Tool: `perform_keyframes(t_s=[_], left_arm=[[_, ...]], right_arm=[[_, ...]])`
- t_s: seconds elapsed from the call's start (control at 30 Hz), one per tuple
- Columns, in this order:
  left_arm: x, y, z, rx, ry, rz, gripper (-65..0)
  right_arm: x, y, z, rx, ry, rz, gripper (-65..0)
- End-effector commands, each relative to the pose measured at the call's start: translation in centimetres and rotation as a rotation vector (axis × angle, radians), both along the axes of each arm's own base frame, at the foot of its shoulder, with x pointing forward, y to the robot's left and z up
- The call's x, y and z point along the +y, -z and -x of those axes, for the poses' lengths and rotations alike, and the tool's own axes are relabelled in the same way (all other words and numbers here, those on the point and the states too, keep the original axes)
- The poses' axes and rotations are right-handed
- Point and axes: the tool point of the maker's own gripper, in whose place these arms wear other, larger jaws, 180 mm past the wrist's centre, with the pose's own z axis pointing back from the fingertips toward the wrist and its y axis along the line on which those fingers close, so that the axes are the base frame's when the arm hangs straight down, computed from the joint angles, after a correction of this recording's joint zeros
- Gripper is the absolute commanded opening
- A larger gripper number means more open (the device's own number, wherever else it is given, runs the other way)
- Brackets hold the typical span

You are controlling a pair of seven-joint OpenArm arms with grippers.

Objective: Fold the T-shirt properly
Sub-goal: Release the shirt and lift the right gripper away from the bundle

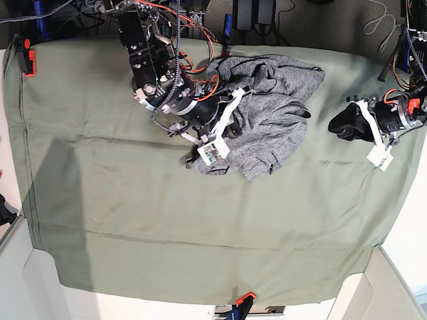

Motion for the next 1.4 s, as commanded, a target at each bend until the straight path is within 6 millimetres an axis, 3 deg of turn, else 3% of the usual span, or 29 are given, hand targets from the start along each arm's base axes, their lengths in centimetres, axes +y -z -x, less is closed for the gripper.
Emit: perform_keyframes(t_s=[0.0,0.13,0.43,0.57,0.67,0.83,0.93,1.1,1.37], left_arm=[[0.4,-1.7,-1.2,-0.059,0.005,-0.005,-39.4],[0.6,-2.2,-1.6,-0.075,-0.002,-0.002,-39.4],[4.2,-6.5,-3.3,-0.207,-0.129,0.034,-39.4],[4.9,-7.1,-3.3,-0.224,-0.15,0.032,-39.4],[4.5,-7.1,-3.1,-0.213,-0.146,0.057,-39.4],[3.5,-6.5,-2.5,-0.165,-0.115,0.086,-39.4],[3.3,-6.3,-2.4,-0.158,-0.111,0.087,-39.4],[3.3,-6.1,-2.3,-0.153,-0.111,0.088,-39.5],[3.2,-5.3,-1.5,-0.125,-0.113,0.089,-39.5]], right_arm=[[1.5,-0.9,0.2,-0.012,-0.033,-0.048,-65.0],[5.9,-0.2,4.1,0.025,-0.222,-0.113,-65.0],[11.6,-4.2,9.7,-0.105,-0.589,-0.198,-65.0],[12.2,-5.3,8.9,-0.15,-0.583,-0.191,-65.0],[10.7,-5.5,5.7,-0.208,-0.467,-0.131,-65.0],[6.5,-5.9,-1.0,-0.257,-0.259,-0.047,-65.0],[4.1,-5.6,-3.1,-0.226,-0.193,0.003,-65.0],[1.0,-3.9,-3.8,-0.173,-0.131,0.042,-65.0],[-2.1,-1.0,-2.4,-0.096,-0.143,0.065,-65.0]])
